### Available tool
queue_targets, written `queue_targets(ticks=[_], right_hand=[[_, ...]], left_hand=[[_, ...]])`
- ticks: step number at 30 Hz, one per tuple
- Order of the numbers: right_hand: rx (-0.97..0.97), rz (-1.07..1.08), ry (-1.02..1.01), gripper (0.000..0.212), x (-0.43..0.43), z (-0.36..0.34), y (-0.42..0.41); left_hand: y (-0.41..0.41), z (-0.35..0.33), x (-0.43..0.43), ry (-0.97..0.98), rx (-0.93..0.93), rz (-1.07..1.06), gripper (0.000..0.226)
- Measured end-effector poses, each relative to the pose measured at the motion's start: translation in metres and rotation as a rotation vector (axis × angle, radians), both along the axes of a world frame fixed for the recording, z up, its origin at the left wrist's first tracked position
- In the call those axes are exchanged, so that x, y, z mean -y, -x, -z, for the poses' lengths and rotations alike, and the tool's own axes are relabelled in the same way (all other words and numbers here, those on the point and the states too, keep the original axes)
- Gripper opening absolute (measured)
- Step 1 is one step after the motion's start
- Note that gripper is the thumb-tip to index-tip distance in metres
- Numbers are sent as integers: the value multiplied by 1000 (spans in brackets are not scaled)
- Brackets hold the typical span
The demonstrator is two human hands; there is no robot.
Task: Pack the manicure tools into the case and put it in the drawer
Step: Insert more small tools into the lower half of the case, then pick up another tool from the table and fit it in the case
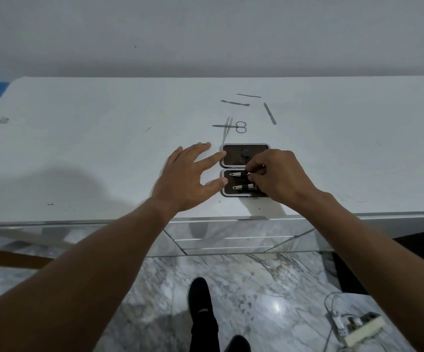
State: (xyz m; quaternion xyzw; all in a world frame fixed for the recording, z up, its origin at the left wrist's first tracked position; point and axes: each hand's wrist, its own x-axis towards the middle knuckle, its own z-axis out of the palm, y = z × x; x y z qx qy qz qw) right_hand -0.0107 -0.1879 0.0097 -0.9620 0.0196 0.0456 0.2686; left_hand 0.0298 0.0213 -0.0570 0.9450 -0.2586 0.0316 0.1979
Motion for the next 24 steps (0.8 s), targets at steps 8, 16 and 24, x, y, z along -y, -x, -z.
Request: queue_targets(ticks=[8,16,24], right_hand=[[44,57,14,18,8,-16,-31],[8,43,138,19,-2,-11,-103],[-61,-67,306,14,-5,-1,-141]], left_hand=[[1,-1,0,-2,5,3,61],[1,-6,0,21,-13,8,61],[0,-7,2,35,-43,-6,62]])
